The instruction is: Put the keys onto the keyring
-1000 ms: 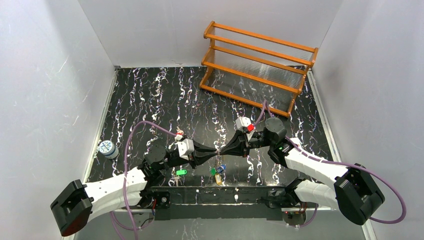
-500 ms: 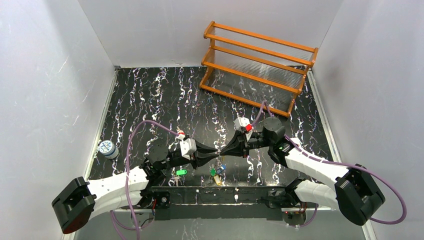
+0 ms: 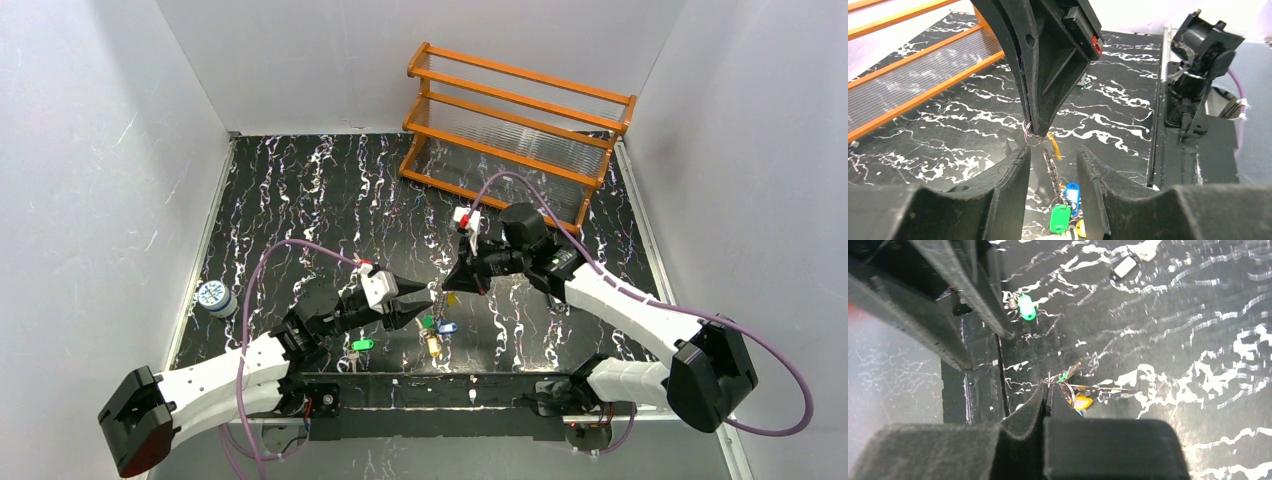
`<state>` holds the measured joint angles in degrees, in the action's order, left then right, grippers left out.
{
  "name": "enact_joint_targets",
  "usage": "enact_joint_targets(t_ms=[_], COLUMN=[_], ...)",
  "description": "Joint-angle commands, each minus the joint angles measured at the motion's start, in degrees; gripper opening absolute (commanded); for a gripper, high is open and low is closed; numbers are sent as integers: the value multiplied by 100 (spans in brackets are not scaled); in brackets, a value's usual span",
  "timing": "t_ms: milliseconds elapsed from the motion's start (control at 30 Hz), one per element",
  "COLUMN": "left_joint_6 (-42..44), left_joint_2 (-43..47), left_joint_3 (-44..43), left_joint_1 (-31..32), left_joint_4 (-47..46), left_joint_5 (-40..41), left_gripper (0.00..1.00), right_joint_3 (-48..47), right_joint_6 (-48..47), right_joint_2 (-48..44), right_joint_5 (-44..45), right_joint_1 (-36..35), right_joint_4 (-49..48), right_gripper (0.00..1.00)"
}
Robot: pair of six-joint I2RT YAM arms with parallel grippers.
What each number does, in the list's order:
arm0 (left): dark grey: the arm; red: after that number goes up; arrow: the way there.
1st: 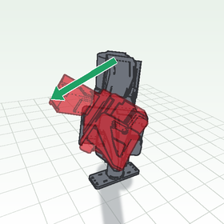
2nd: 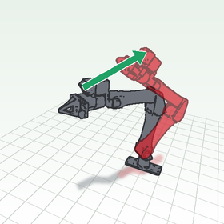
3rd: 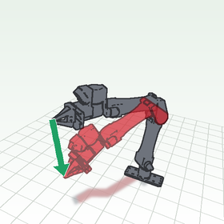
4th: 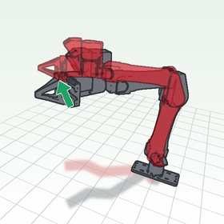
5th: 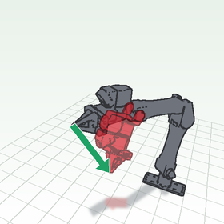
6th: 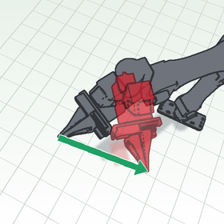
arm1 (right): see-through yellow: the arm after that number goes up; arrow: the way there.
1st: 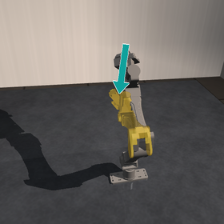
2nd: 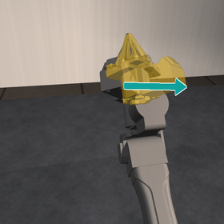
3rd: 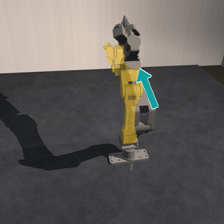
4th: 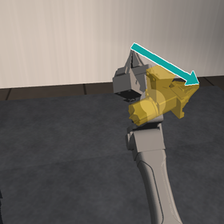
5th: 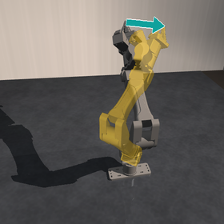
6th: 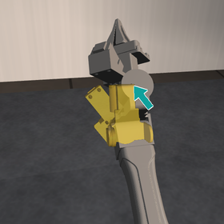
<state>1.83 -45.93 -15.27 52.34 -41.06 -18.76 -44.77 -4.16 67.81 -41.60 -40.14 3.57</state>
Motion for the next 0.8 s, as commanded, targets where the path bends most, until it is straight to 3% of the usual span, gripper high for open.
enact_joint_targets(t_ms=[0,133,367,600,767], left_joint_6=[546,786,1310,1758,1987], left_joint_2=[41,53,-158,-363,-586], left_joint_3=[-487,-577,-692,-539,-426], left_joint_1=[23,22,31,31,44], left_joint_4=[1059,1179,1078,590,214], left_joint_5=[361,510,798,1069,1081], left_gripper=[39,39,39,38,38], right_joint_3=[-807,-1440,-1435,-1560,-1452], right_joint_6=[1100,2429,4155,4817,4797], right_joint_2=[236,658,742,681,726], right_joint_5=[1088,2006,1975,2652,2486], right_joint_1=[-34,-26,-21,-25,-25], right_joint_4=[1016,1644,1369,1881,1820], right_gripper=[1,1,1,1,1])
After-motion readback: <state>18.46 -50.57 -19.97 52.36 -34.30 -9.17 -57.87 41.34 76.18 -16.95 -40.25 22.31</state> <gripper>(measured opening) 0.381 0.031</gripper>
